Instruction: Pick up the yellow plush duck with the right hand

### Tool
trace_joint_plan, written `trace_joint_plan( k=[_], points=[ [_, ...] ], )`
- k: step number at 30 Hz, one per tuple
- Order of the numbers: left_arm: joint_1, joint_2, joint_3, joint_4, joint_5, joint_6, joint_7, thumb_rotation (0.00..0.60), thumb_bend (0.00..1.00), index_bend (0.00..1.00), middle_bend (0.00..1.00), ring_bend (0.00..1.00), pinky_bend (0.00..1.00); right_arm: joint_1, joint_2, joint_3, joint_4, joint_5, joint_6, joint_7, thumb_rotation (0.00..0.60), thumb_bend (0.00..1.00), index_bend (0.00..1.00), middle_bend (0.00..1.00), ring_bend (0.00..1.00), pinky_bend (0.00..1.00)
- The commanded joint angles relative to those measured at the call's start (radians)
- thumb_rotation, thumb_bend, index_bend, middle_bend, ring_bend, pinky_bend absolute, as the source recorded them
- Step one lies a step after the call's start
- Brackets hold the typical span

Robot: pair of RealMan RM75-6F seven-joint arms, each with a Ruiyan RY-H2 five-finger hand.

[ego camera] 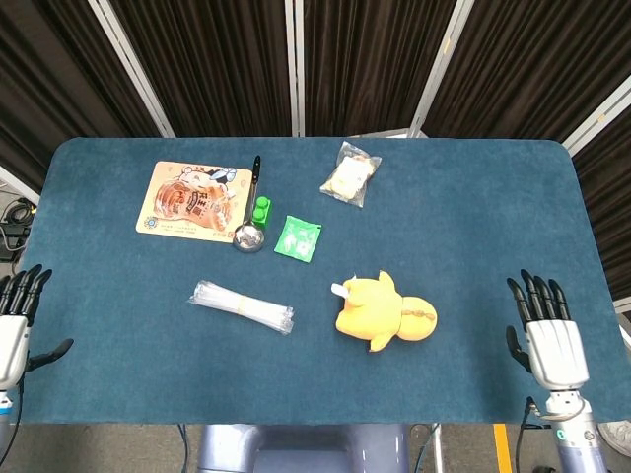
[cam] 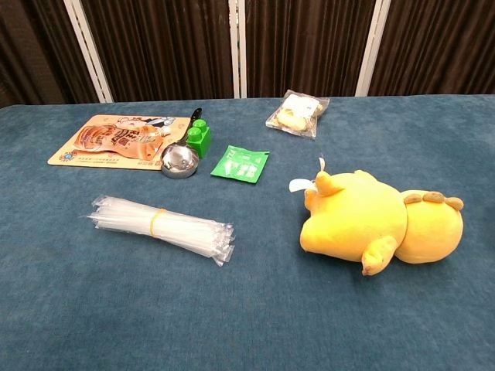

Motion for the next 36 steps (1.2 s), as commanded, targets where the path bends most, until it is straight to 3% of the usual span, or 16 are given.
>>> trace_joint_plan(
  k=[1,3,21,29,36],
  points=[
    [0.0,0.001,0.001,-0.002,0.0,-0.001,0.0,0.6,0.14,0.0,0.0,0.0,0.0,0.04,-0.058,0.022,-0.047,-0.008,-0.028,-0.083,0.6,0.94,0.0,0.0,0.0,0.0],
    [0.0,0.003,0.001,-0.004,0.0,-0.002,-0.005,0.6,0.14,0.0,0.0,0.0,0.0,0.058,-0.103,0.031,-0.064,-0.009,-0.036,-0.137,0.6,1.0,0.0,0.0,0.0,0.0],
    [-0.009,0.017,-0.004,0.001,-0.022,-0.032,-0.04,0.6,0.14,0.0,0.0,0.0,0.0,0.142,-0.444,0.025,-0.085,0.055,-0.145,-0.475,0.6,1.0,0.0,0.0,0.0,0.0],
    [-0.018,0.02,-0.009,0.007,-0.045,-0.058,-0.055,0.6,0.14,0.0,0.0,0.0,0.0,0.15,-0.593,0.04,0.058,0.096,-0.125,-0.553,0.6,1.0,0.0,0.0,0.0,0.0],
    [-0.018,0.028,-0.011,0.007,-0.052,-0.061,-0.071,0.6,0.14,0.0,0.0,0.0,0.0,0.143,-0.658,0.038,0.143,0.121,-0.11,-0.554,0.6,1.0,0.0,0.0,0.0,0.0]
  ],
)
